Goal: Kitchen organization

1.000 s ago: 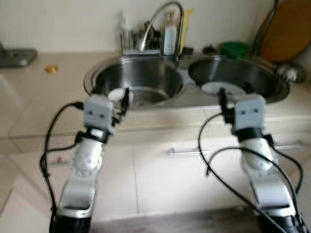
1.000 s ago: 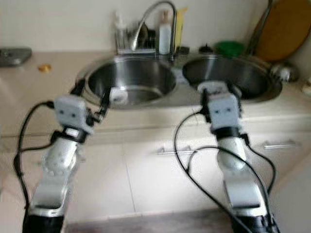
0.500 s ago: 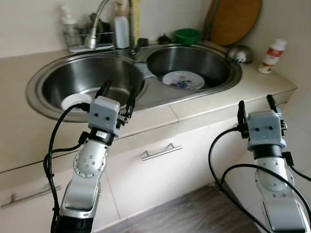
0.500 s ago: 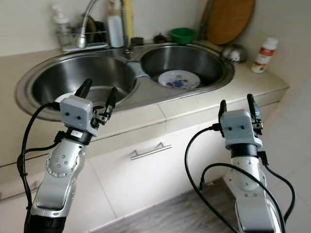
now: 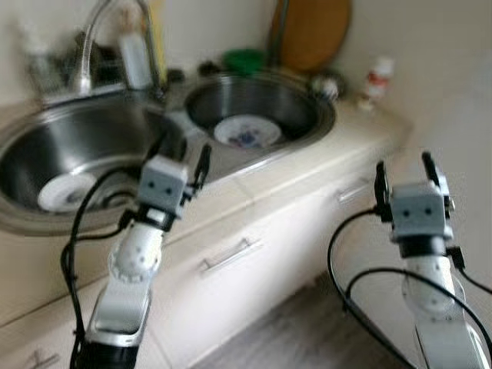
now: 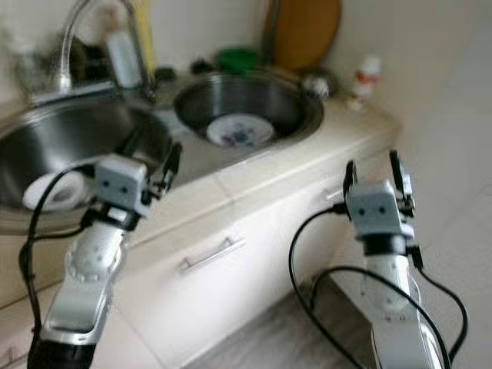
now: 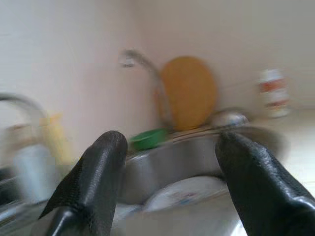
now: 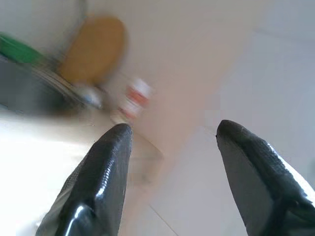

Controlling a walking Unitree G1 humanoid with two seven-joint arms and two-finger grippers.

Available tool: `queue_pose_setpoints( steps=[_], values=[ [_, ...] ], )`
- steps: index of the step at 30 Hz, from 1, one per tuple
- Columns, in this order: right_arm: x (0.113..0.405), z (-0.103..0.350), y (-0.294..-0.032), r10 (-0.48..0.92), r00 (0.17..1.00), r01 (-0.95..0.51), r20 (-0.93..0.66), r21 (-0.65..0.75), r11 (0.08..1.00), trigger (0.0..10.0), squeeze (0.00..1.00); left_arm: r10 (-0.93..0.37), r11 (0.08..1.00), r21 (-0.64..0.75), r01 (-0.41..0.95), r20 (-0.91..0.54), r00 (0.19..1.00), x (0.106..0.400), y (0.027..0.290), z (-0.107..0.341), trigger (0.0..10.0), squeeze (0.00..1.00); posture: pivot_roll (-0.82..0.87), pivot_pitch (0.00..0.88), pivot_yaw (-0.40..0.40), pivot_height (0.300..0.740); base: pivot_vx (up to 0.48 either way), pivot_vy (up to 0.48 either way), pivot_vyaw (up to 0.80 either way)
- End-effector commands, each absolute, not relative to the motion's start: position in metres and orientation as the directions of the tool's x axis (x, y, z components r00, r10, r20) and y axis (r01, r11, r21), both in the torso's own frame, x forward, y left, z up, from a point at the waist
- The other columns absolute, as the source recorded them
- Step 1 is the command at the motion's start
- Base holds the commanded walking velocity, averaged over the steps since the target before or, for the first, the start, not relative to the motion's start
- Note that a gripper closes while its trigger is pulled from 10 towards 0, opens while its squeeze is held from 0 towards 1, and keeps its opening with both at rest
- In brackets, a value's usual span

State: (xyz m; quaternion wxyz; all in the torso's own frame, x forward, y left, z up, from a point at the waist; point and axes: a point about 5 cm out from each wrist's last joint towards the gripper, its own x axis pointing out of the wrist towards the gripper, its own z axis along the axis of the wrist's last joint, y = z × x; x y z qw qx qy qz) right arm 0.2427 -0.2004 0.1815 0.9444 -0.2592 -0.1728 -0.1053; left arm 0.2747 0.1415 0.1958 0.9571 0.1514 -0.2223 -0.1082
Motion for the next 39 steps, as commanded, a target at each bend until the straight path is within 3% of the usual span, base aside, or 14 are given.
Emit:
queue_pose_setpoints(
  steps=[1, 20, 39],
  values=[
    [0.243, 0.184, -0.2, -0.118, 0.91, 0.302, 0.398, -0.441, 0.845, 10.0, 0.0, -0.296, 0.923, 0.353, 0.154, 0.394, 0.87, 0.273, 0.137, 0.196, 10.0, 0.0, -0.02, 0.0, -0.021, 0.74, 0.0, 0.0, -0.8],
    [0.246, 0.184, -0.2, -0.115, 0.905, 0.307, 0.409, -0.443, 0.842, 10.0, 0.0, -0.316, 0.916, 0.362, 0.171, 0.392, 0.864, 0.274, 0.133, 0.195, 10.0, 0.0, -0.02, 0.0, -0.014, 0.74, 0.0, 0.0, -0.8],
    [0.254, 0.178, -0.203, -0.138, 0.925, 0.289, 0.354, -0.418, 0.861, 10.0, 0.0, -0.313, 0.919, 0.355, 0.172, 0.389, 0.866, 0.276, 0.134, 0.195, 10.0, 0.0, -0.02, 0.0, -0.012, 0.74, 0.0, -0.474, 0.0]
  ],
)
